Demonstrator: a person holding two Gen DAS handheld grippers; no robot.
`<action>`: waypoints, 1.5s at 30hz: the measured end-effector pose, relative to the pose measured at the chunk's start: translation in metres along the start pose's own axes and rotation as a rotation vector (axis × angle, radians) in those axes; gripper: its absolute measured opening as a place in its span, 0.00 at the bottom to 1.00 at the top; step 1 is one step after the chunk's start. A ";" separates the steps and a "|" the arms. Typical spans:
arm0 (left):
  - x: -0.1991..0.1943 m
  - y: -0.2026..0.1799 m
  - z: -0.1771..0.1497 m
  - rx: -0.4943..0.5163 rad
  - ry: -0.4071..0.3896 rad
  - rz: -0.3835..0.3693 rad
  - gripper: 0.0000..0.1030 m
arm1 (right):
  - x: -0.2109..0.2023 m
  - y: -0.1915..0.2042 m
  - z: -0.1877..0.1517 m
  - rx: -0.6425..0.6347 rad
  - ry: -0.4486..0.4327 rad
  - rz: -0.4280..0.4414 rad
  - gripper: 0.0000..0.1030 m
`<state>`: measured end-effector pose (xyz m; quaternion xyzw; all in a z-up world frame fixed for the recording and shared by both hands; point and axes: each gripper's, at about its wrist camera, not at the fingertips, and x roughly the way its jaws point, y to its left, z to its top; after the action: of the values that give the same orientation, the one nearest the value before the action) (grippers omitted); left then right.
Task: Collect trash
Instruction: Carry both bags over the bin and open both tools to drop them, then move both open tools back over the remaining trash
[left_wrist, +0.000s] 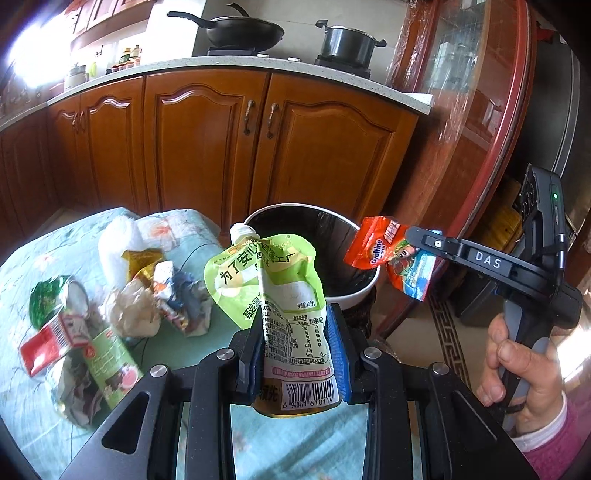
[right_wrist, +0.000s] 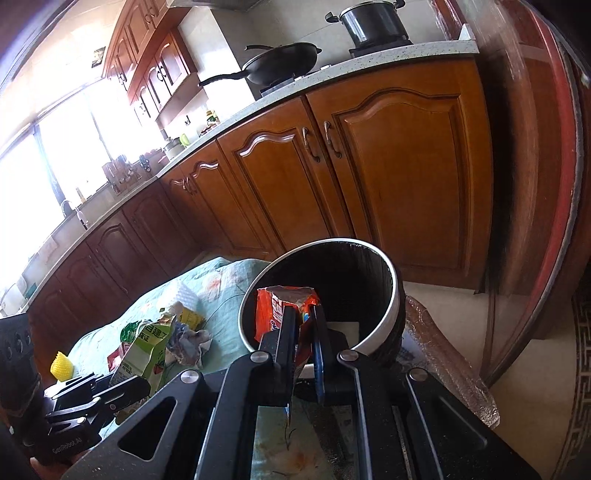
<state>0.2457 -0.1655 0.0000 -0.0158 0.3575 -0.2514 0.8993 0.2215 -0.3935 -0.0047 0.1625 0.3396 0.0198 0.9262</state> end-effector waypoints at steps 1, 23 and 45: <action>0.005 -0.001 0.004 0.007 0.002 0.000 0.28 | 0.003 -0.002 0.003 0.000 0.001 -0.004 0.08; 0.129 -0.001 0.067 0.036 0.112 -0.009 0.31 | 0.080 -0.029 0.039 -0.001 0.082 -0.067 0.08; 0.077 0.002 0.026 -0.081 -0.017 0.012 0.76 | 0.067 -0.034 0.019 0.061 0.064 -0.015 0.79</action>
<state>0.3114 -0.2035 -0.0302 -0.0521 0.3599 -0.2312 0.9024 0.2822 -0.4209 -0.0434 0.1875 0.3705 0.0077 0.9097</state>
